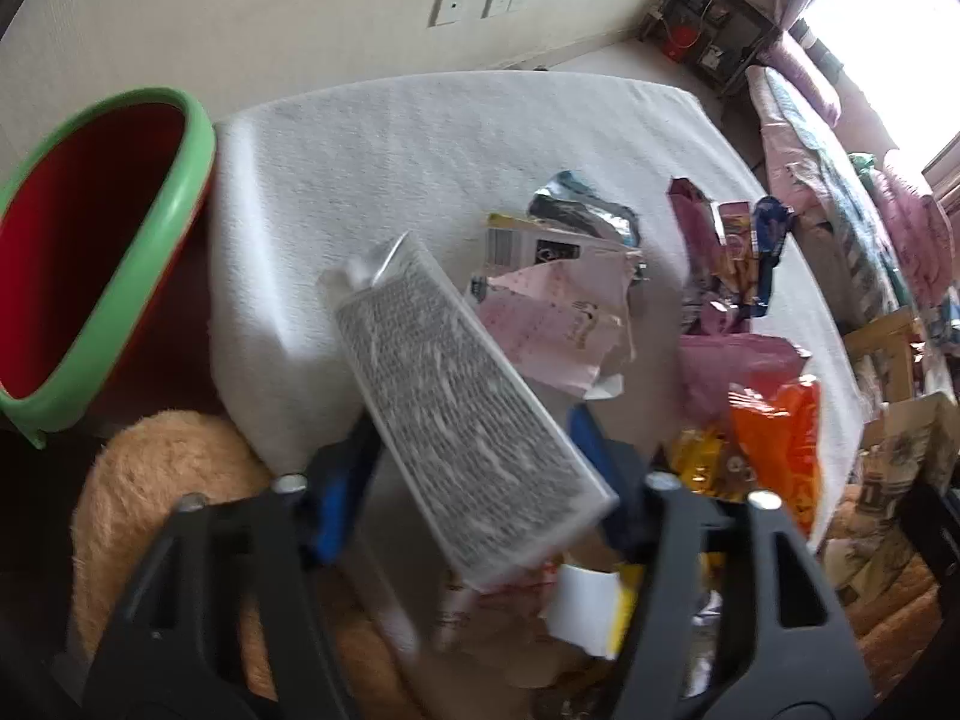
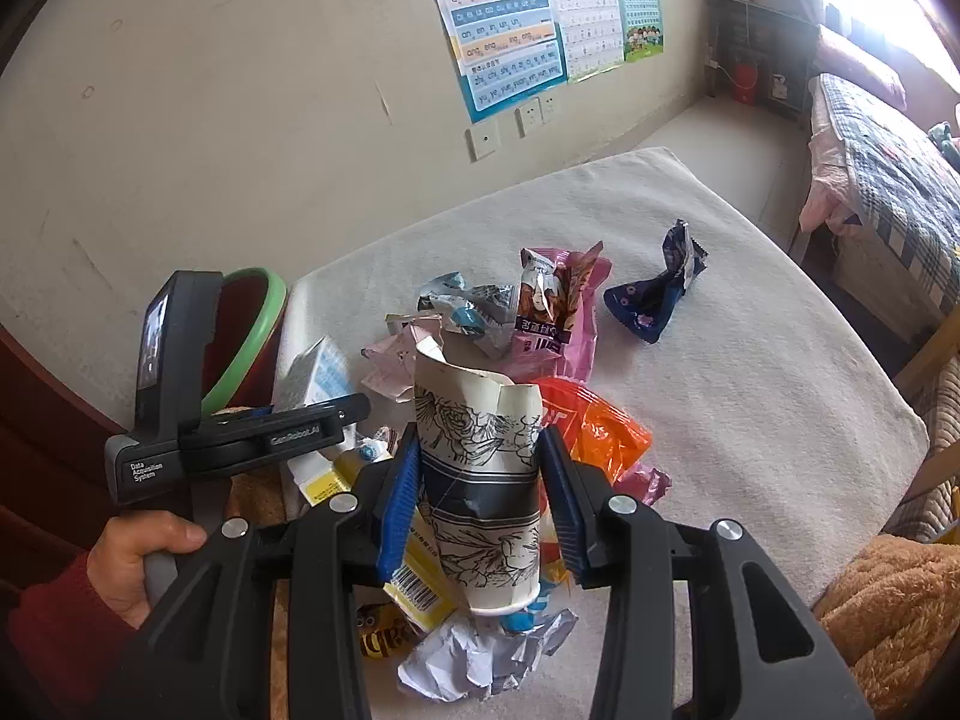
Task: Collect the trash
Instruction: 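Carry the milk carton and paper cup to the red bucket and release both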
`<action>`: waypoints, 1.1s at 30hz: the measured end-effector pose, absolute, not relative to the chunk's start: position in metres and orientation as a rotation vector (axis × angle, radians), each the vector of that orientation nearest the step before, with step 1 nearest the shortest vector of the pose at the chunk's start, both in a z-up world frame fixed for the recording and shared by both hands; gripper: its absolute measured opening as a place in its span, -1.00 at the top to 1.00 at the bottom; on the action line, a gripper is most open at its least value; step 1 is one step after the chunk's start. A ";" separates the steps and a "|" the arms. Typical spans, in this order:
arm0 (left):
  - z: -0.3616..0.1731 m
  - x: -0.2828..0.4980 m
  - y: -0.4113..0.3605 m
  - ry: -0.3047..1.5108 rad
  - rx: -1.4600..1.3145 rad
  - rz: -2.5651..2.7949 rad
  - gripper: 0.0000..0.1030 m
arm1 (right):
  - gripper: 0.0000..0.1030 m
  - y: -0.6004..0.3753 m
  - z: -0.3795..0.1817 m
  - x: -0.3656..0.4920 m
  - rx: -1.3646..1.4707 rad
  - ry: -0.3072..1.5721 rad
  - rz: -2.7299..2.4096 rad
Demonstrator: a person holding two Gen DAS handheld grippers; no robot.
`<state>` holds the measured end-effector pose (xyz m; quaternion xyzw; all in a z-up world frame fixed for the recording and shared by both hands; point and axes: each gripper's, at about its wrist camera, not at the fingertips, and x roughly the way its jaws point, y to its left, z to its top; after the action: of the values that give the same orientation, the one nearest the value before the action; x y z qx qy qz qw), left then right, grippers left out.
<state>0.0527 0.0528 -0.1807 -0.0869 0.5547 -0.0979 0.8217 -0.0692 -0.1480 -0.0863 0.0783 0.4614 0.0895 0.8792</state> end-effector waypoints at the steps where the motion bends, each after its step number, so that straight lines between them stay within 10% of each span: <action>1: -0.179 0.052 0.053 1.176 -0.192 -0.215 0.02 | 0.25 -0.148 -0.086 -0.069 0.162 0.961 0.186; 6: -0.161 0.048 0.068 1.124 -0.239 -0.229 0.29 | 0.25 -0.145 -0.083 -0.068 0.163 0.959 0.192; 28: -0.119 0.029 0.278 0.913 -0.332 0.185 0.29 | 0.24 0.100 -0.066 0.082 0.119 0.952 0.674; 33: -0.127 0.038 0.295 0.915 -0.338 0.215 0.14 | -0.06 0.132 -0.078 0.096 0.114 0.979 0.687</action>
<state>0.0381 0.2945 -0.1269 -0.1622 0.4389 0.1029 0.8777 0.0961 0.1318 -0.0778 0.0537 0.4606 0.3232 0.8249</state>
